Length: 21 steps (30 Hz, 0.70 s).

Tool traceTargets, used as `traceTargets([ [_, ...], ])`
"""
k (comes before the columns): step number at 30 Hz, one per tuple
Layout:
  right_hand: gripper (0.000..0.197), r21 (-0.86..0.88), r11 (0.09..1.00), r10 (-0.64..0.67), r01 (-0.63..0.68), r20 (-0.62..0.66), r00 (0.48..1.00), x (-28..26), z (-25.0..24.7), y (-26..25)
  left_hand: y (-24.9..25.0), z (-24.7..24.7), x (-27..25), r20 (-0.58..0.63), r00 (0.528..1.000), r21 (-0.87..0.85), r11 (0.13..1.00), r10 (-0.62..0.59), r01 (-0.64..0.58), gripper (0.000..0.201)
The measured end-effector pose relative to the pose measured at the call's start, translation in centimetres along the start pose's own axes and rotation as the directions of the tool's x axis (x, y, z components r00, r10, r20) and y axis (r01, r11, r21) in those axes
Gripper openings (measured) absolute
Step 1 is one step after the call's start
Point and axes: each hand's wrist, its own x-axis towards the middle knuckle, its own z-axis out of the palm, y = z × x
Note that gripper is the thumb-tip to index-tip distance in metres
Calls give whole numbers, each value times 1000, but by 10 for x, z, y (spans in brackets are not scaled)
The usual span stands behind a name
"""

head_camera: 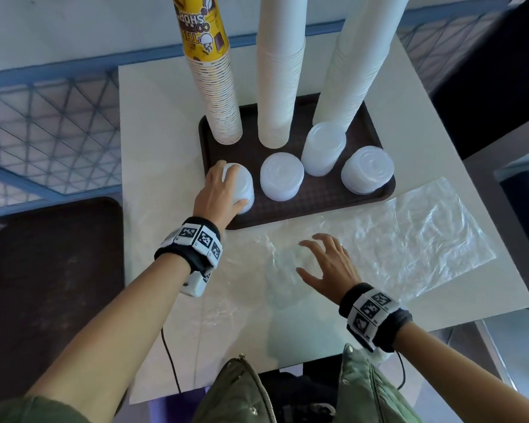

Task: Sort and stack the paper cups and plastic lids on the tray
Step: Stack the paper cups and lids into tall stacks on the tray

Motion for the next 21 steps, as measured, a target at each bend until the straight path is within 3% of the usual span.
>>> traceTargets([
  [3, 47, 79, 995, 70, -65, -56, 996, 3, -18, 6, -1, 2, 4, 5, 1000, 6, 1000, 6, -6, 67],
  [7, 39, 123, 992, 55, -37, -144, 988, 13, -47, 15, 0, 1, 2, -42, 998, 34, 999, 40, -39, 71],
  [13, 41, 176, 984, 51, -11, -225, 973, 51, -92, 31, 5, 4, -17, -252, 967, -16, 999, 46, -52, 46],
  [16, 43, 197, 980, 89, -40, -249, 964, 78, -107, 40, 9, 9, -23, -272, 962, -52, 999, -27, 13, 47],
  [21, 56, 101, 990, 112, -94, -185, 976, 129, -121, 45, 19, 12, -22, -226, 951, -137, 974, -210, 183, 27],
])
